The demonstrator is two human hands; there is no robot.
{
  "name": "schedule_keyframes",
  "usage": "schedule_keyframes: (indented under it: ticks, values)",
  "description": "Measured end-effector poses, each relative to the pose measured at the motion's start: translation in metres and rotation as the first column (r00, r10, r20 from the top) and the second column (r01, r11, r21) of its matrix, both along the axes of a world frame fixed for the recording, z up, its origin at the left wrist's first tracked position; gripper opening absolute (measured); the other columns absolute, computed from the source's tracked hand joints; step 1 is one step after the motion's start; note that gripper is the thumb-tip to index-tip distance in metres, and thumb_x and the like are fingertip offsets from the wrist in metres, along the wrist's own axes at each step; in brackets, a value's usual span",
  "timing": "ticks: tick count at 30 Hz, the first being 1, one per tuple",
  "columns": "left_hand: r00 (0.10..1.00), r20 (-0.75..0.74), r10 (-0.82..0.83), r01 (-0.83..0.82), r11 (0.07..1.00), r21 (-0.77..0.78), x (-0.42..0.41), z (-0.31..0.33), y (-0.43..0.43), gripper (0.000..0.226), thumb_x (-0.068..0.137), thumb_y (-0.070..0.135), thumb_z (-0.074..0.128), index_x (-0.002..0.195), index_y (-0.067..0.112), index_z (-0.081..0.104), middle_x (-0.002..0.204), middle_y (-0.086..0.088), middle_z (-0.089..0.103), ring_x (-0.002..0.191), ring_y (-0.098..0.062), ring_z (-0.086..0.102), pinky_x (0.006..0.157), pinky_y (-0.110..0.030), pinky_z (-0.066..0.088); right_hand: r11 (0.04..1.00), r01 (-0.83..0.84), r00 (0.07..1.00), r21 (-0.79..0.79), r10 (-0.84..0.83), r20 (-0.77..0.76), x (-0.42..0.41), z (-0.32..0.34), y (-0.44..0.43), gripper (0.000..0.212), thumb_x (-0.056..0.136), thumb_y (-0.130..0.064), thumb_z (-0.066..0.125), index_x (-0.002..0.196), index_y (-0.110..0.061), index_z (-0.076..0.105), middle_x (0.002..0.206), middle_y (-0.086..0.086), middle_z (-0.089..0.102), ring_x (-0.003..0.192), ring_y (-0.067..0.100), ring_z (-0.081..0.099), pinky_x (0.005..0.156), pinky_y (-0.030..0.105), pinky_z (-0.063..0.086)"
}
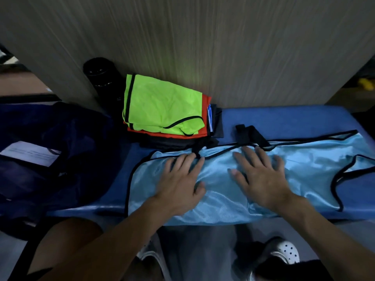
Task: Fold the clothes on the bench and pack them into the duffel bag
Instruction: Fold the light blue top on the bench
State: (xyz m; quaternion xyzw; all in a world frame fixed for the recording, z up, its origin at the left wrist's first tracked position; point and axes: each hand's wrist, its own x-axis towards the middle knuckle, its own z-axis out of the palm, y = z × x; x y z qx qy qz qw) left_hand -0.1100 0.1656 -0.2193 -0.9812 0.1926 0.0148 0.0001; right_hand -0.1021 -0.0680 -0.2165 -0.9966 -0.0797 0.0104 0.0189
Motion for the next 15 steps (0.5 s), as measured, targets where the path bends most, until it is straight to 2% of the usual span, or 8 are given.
schedule_keyframes:
  ticks: [1, 3, 5, 7, 9, 12, 13, 15]
  values:
    - [1.0, -0.009, 0.023, -0.023, 1.0, 0.005, 0.0, 0.0, 0.0, 0.072, 0.091, 0.052, 0.024, 0.156, 0.023, 0.025, 0.156, -0.006, 0.03, 0.14, -0.025, 0.029, 0.112, -0.046, 0.023, 0.999, -0.035, 0.999, -0.003, 0.035, -0.006, -0.001, -0.003, -0.002, 0.062, 0.093, -0.061, 0.018, 0.145, -0.033, 0.036, 0.155, -0.004, 0.032, 0.144, 0.027, 0.025, 0.108, 0.061, 0.021]
    - [0.997, 0.056, 0.05, -0.046, 0.996, -0.074, -0.002, 0.004, -0.002, 0.066, 0.087, 0.048, 0.036, 0.145, 0.018, 0.046, 0.141, -0.011, 0.045, 0.127, -0.03, 0.042, 0.102, -0.044, 0.029, 0.996, -0.073, 0.995, 0.054, 0.069, 0.074, -0.004, -0.002, -0.006, 0.057, 0.095, -0.056, 0.024, 0.139, -0.028, 0.047, 0.148, -0.004, 0.044, 0.14, 0.027, 0.036, 0.108, 0.061, 0.024]
    - [0.972, 0.233, 0.012, 0.041, 0.974, -0.224, -0.006, 0.012, -0.014, 0.05, 0.082, 0.037, 0.048, 0.122, 0.01, 0.062, 0.116, -0.012, 0.055, 0.105, -0.032, 0.052, 0.088, -0.043, 0.037, 0.989, -0.085, 0.974, 0.123, 0.056, 0.219, -0.004, 0.01, -0.014, 0.048, 0.095, -0.048, 0.03, 0.129, -0.025, 0.056, 0.133, -0.004, 0.055, 0.127, 0.025, 0.048, 0.102, 0.052, 0.033]
    - [0.945, 0.316, -0.082, 0.181, 0.937, -0.298, -0.004, 0.022, -0.039, 0.039, 0.083, 0.03, 0.05, 0.113, 0.009, 0.064, 0.11, -0.009, 0.057, 0.099, -0.031, 0.053, 0.083, -0.042, 0.04, 0.984, -0.037, 0.956, 0.173, -0.016, 0.294, -0.005, 0.022, -0.03, 0.044, 0.091, -0.04, 0.035, 0.122, -0.02, 0.059, 0.118, 0.001, 0.059, 0.109, 0.028, 0.054, 0.089, 0.046, 0.038]
    - [0.944, 0.261, -0.2, 0.277, 0.911, -0.305, 0.002, 0.026, -0.068, 0.036, 0.086, 0.028, 0.048, 0.115, 0.011, 0.063, 0.116, -0.006, 0.059, 0.108, -0.029, 0.055, 0.091, -0.041, 0.04, 0.981, 0.12, 0.959, 0.154, -0.154, 0.237, -0.004, 0.022, -0.057, 0.043, 0.089, -0.035, 0.04, 0.123, -0.015, 0.058, 0.113, 0.007, 0.06, 0.104, 0.034, 0.054, 0.086, 0.047, 0.039]
    - [0.936, 0.14, -0.322, 0.348, 0.906, -0.24, 0.009, 0.011, -0.099, 0.047, 0.091, 0.034, 0.044, 0.134, 0.017, 0.057, 0.144, -0.007, 0.051, 0.136, -0.026, 0.043, 0.111, -0.041, 0.032, 0.956, 0.287, 0.951, 0.058, -0.292, 0.101, -0.012, 0.011, -0.09, 0.057, 0.09, -0.05, 0.036, 0.134, -0.018, 0.051, 0.129, 0.009, 0.055, 0.12, 0.034, 0.048, 0.095, 0.054, 0.038]
    - [0.938, 0.096, -0.333, 0.346, 0.917, -0.201, 0.009, 0.003, -0.104, 0.053, 0.092, 0.039, 0.041, 0.142, 0.022, 0.05, 0.154, -0.006, 0.042, 0.145, -0.024, 0.033, 0.117, -0.044, 0.026, 0.959, 0.283, 0.957, 0.025, -0.284, 0.051, -0.015, 0.006, -0.1, 0.062, 0.09, -0.056, 0.028, 0.141, -0.023, 0.044, 0.141, 0.007, 0.046, 0.132, 0.031, 0.039, 0.102, 0.056, 0.032]
    - [0.942, 0.032, -0.335, 0.336, 0.934, -0.121, 0.008, -0.012, -0.107, 0.061, 0.094, 0.049, 0.036, 0.153, 0.034, 0.031, 0.166, -0.001, 0.019, 0.154, -0.02, 0.011, 0.122, -0.051, 0.011, 0.966, 0.258, 0.961, -0.014, -0.258, -0.098, -0.015, -0.001, -0.117, 0.065, 0.092, -0.061, 0.013, 0.151, -0.035, 0.017, 0.16, 0.0, 0.014, 0.148, 0.024, 0.009, 0.114, 0.057, 0.012]
